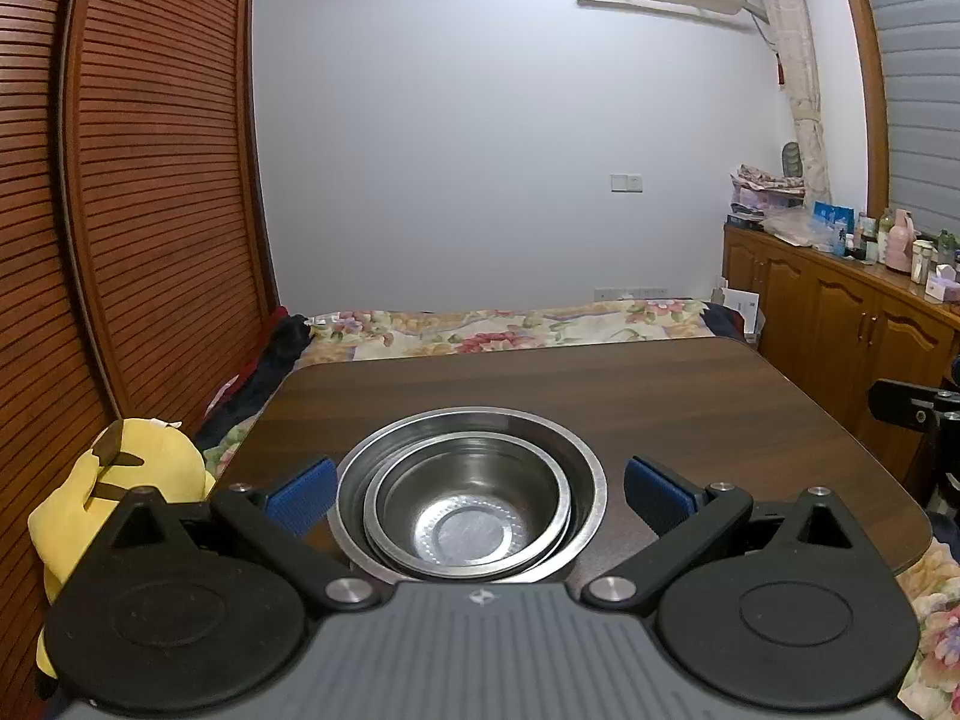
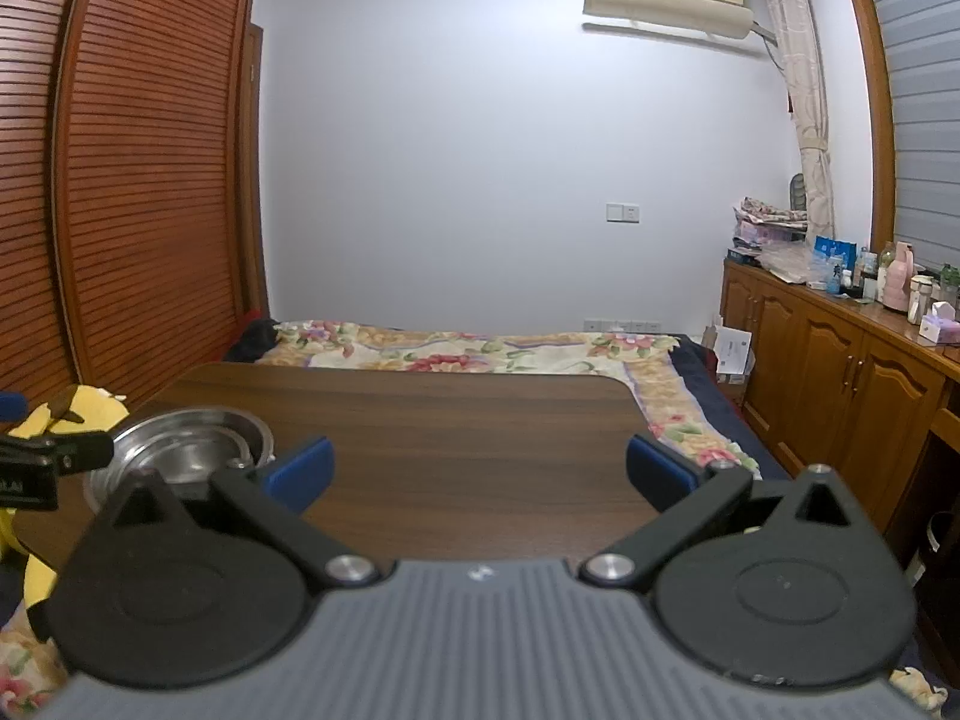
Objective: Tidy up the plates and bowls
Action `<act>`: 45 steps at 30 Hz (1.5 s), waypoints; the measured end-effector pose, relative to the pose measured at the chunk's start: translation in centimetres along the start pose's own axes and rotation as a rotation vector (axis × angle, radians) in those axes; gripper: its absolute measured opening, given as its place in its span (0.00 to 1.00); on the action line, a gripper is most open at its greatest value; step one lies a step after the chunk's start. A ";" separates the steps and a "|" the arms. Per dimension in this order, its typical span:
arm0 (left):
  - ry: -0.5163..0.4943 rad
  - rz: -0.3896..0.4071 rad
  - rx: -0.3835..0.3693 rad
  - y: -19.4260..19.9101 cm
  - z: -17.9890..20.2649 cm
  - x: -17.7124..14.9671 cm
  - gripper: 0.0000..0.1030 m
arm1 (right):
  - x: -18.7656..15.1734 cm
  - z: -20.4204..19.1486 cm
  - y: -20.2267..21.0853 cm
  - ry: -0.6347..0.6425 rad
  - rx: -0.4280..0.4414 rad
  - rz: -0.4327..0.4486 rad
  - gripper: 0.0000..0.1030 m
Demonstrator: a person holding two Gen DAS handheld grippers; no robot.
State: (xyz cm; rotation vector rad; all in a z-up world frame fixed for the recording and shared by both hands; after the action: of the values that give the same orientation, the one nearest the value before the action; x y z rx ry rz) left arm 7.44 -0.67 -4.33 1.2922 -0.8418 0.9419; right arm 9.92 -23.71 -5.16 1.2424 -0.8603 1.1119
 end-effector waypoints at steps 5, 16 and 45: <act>0.001 0.001 0.007 0.1 -0.1 -0.1 1.00 | 0.0 0.0 0.0 0.000 0.000 0.001 1.00; 0.005 -0.001 0.005 0.1 0.0 -0.2 1.00 | 0.2 0.2 0.0 0.000 0.001 0.002 1.00; 0.003 -0.003 0.003 0.1 -0.1 -0.2 1.00 | 0.2 0.2 0.0 -0.001 0.006 -0.002 1.00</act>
State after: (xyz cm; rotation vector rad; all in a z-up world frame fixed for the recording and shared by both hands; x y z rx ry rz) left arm 7.25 -0.53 -4.44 1.2937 -0.8359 0.9428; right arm 10.00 -23.86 -4.94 1.2484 -0.8575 1.1133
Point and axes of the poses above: each gripper's, at about its wrist camera, not at the fingertips, and y roughly against the way its jaws point, z to its right, x to its top, the point moved 7 cm from there along -y, roughly the way its jaws point, and after that the axes turned 11 degrees about y, right-handed, at the moved point
